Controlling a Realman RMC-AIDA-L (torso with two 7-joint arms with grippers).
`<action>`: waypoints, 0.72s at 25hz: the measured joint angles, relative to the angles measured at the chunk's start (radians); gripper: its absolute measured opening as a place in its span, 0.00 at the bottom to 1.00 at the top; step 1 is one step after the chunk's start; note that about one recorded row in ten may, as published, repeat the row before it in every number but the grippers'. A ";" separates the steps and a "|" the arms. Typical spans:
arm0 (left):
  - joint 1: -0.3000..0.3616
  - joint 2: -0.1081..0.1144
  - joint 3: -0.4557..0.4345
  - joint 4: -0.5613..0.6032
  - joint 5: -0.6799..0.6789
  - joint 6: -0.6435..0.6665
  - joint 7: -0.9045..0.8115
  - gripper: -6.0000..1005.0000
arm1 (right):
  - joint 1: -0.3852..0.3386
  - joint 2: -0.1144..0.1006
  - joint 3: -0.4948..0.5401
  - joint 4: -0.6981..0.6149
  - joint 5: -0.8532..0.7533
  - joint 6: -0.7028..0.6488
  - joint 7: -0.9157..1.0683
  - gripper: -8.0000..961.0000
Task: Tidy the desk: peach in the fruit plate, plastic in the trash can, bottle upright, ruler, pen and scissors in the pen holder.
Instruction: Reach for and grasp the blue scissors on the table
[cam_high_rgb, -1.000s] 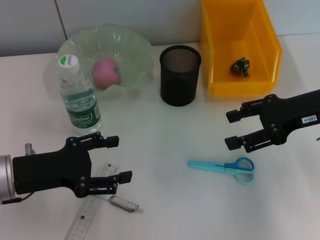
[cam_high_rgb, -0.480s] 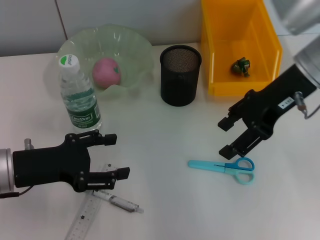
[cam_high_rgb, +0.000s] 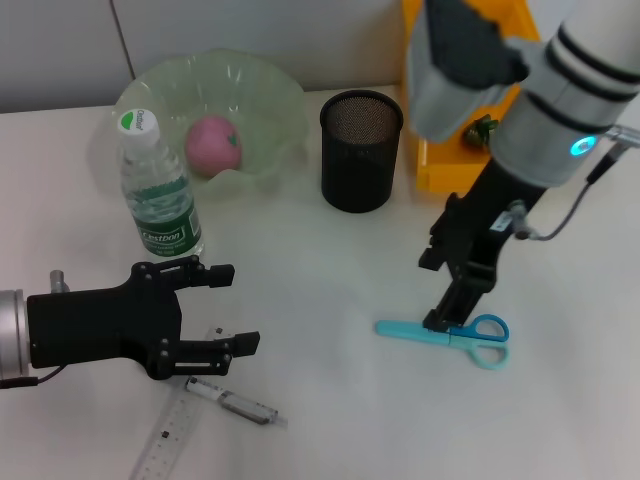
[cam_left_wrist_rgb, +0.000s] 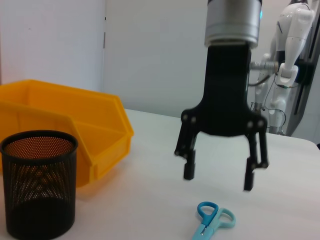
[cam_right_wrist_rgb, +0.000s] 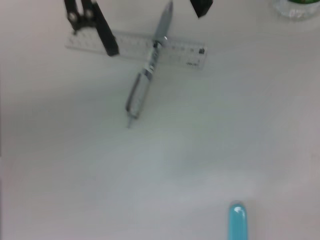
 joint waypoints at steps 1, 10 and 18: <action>0.000 0.000 0.000 0.000 0.000 0.000 0.000 0.86 | 0.000 0.000 0.000 0.000 0.000 0.000 0.000 0.71; -0.004 -0.002 -0.001 0.000 0.000 -0.002 -0.014 0.86 | 0.000 0.009 -0.115 0.091 0.002 0.137 0.042 0.70; -0.008 -0.001 -0.001 0.000 0.000 -0.003 -0.027 0.86 | -0.014 0.009 -0.127 0.115 -0.008 0.165 0.088 0.70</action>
